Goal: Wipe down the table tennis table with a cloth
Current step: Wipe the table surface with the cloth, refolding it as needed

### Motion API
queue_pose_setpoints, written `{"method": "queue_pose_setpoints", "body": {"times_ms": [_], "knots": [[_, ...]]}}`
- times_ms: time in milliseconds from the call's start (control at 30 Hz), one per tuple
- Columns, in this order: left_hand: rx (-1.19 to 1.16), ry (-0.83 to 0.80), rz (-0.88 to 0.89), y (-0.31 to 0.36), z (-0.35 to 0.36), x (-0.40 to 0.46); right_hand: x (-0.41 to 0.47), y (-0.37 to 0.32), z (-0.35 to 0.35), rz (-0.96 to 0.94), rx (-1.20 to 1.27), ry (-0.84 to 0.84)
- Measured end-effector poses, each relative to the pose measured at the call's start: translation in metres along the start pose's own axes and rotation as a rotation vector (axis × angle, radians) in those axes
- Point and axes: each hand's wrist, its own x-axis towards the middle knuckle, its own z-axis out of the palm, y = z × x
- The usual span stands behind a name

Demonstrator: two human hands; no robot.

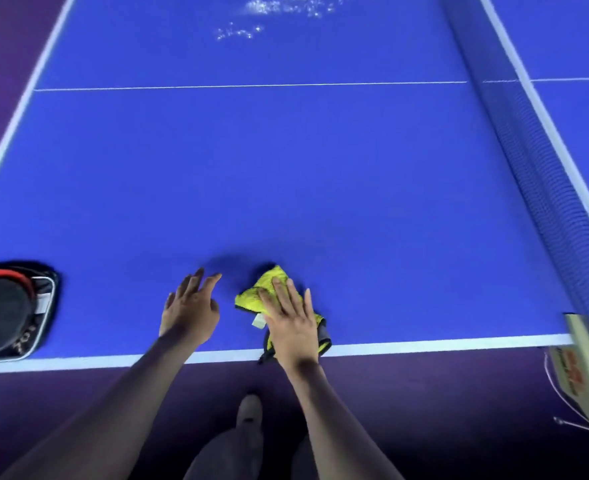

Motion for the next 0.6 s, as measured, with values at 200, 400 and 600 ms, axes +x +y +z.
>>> {"method": "queue_pose_setpoints", "body": {"times_ms": [200, 400, 600], "knots": [[-0.006, -0.047, 0.115, 0.075, 0.028, -0.001, -0.017, 0.17, -0.064, 0.296, -0.039, 0.035], [-0.079, -0.04, 0.129, 0.13, 0.056, -0.012, -0.008, 0.141, -0.06, 0.657, 0.019, 0.202], [-0.082, 0.026, 0.024, 0.176, 0.078, -0.017, -0.019, 0.13, -0.046, -0.083, -0.044, 0.044]]}}
